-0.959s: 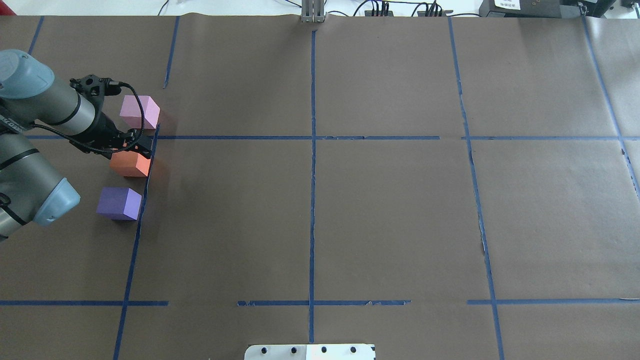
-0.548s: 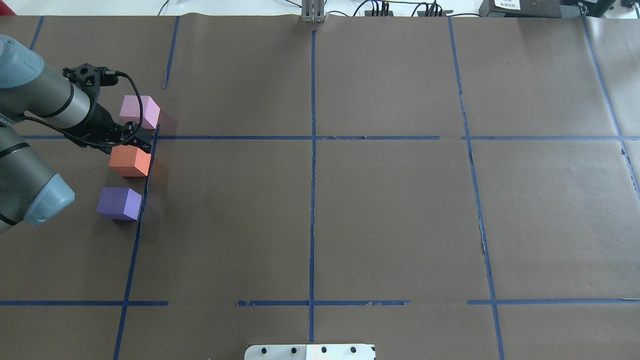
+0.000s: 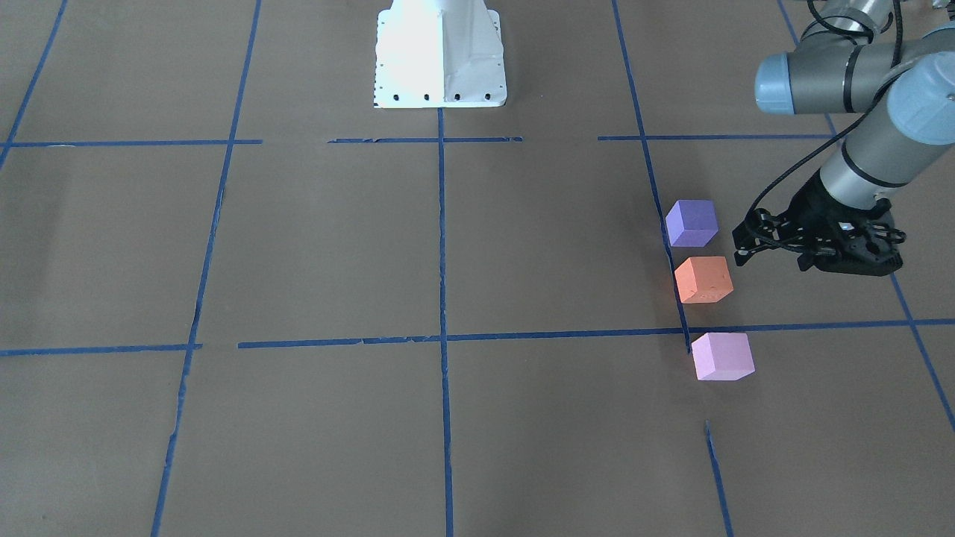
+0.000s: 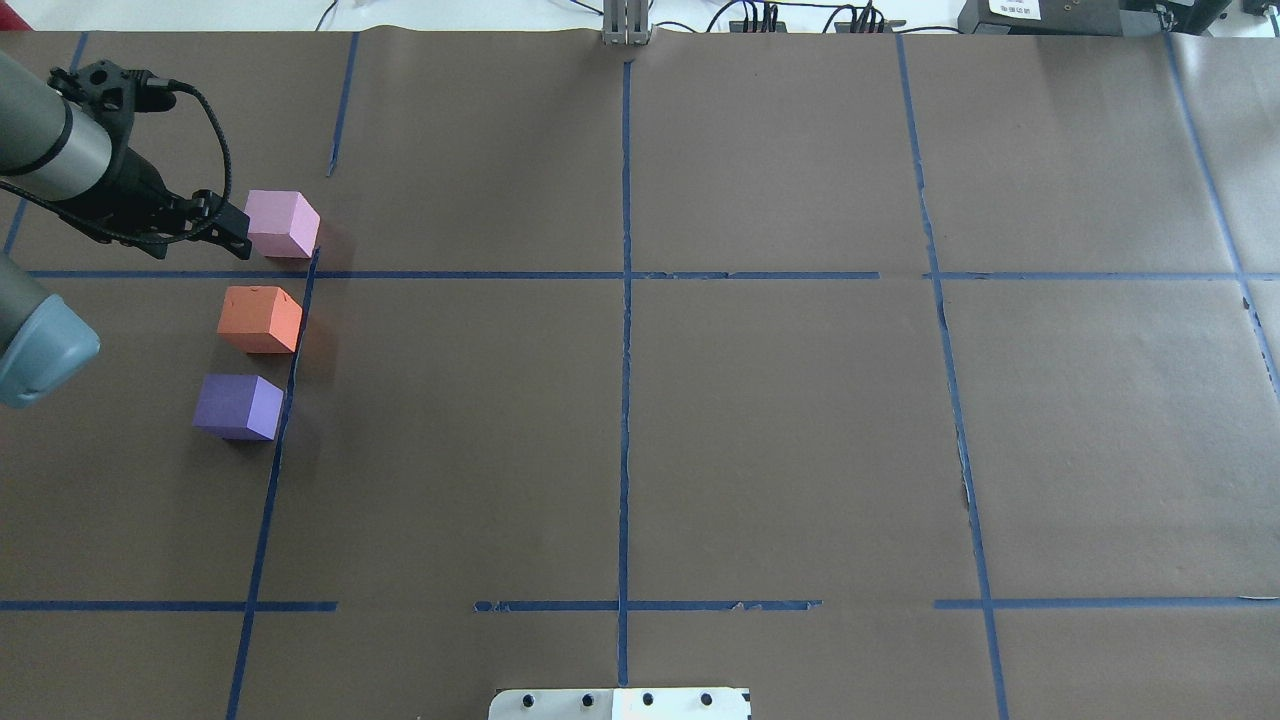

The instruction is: Arrange blocks in a line

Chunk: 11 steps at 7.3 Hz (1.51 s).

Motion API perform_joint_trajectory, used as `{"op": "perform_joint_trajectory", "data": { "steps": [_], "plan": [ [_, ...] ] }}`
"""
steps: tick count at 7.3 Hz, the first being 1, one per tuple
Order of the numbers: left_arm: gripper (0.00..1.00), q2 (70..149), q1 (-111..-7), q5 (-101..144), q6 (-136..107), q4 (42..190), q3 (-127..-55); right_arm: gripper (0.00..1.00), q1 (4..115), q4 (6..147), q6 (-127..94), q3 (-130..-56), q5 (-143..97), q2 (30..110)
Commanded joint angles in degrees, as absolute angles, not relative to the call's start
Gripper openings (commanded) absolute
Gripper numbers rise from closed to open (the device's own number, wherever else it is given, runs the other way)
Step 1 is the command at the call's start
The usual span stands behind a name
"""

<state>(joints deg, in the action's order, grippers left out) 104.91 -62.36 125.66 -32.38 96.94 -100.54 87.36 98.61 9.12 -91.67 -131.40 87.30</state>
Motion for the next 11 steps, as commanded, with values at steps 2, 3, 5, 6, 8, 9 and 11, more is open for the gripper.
{"op": "perform_joint_trajectory", "data": {
  "steps": [2, 3, 5, 6, 8, 9, 11],
  "plan": [
    [1.0, 99.2, -77.3, 126.2, -9.3, 95.8, -96.5, 1.0, 87.4, 98.6, 9.1, -91.7, -131.4, 87.4],
    [1.0, 96.3, -81.7, 128.9, -5.2, 95.8, -94.9, 1.0, 87.4, 98.6, 9.1, -91.7, -131.4, 87.4],
    [1.0, 92.1, -84.9, 130.2, -1.2, 96.0, -94.5, 1.0, 87.4, 98.6, 9.1, -91.7, -131.4, 87.3],
    [1.0, 91.0, -85.9, 130.4, -1.1, 96.0, -94.7, 1.0, 87.4, 98.6, 9.1, -91.7, -131.4, 87.4],
    [1.0, 87.3, -86.9, 131.9, -1.1, 96.1, -93.8, 1.0, 87.4, 98.6, 9.1, -91.7, -131.4, 87.3],
    [1.0, 86.8, -86.9, 132.0, -1.1, 96.0, -92.5, 1.0, 87.4, 98.6, 9.1, -91.7, -131.4, 87.4],
    [1.0, 85.8, -86.9, 132.0, -1.1, 96.0, -91.3, 1.0, 87.4, 98.6, 9.1, -91.7, -131.4, 87.4]
  ]
}}
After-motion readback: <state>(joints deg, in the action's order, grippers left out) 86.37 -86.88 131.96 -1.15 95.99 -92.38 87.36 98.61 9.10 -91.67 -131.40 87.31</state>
